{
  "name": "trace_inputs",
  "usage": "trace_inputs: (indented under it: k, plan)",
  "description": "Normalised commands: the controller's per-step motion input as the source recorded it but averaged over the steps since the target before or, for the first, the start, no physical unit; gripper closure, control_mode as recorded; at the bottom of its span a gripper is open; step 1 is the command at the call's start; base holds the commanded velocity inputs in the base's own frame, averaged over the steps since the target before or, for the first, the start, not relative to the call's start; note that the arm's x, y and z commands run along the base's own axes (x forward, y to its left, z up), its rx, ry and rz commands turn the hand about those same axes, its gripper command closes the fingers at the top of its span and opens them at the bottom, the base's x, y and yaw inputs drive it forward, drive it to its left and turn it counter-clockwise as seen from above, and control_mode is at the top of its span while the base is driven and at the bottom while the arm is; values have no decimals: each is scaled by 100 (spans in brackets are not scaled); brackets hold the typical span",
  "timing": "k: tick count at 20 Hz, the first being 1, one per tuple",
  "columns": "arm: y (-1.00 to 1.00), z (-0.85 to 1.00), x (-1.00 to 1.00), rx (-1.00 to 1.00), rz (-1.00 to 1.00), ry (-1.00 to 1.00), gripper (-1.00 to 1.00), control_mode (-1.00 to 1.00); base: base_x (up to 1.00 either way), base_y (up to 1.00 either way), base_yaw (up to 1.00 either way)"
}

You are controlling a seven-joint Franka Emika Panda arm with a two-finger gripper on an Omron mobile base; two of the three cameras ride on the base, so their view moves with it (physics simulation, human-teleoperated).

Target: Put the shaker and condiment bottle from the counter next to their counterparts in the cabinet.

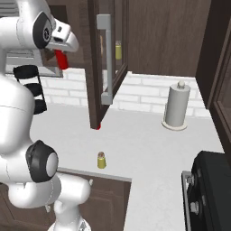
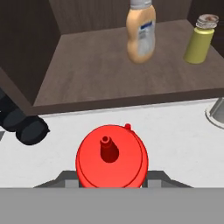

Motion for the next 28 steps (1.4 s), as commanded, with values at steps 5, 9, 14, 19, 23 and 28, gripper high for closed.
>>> trace_inputs:
  k: [5,9,14,19,23,28]
  plan:
    - [-13,1,23,0,0,-4,100,-100,0,0,0]
    - [-7,0,22,0,0,-4,100,-100,0,0,0]
    - [-4,0,28,0,0,-3,100,-100,0,0,0]
    - [-3,0,28,0,0,-2,100,-100,0,0,0]
    - [-3,0,29,0,0,0,100,-100,0,0,0]
    - [-10,0,31,0,0,-1,100,-100,0,0,0]
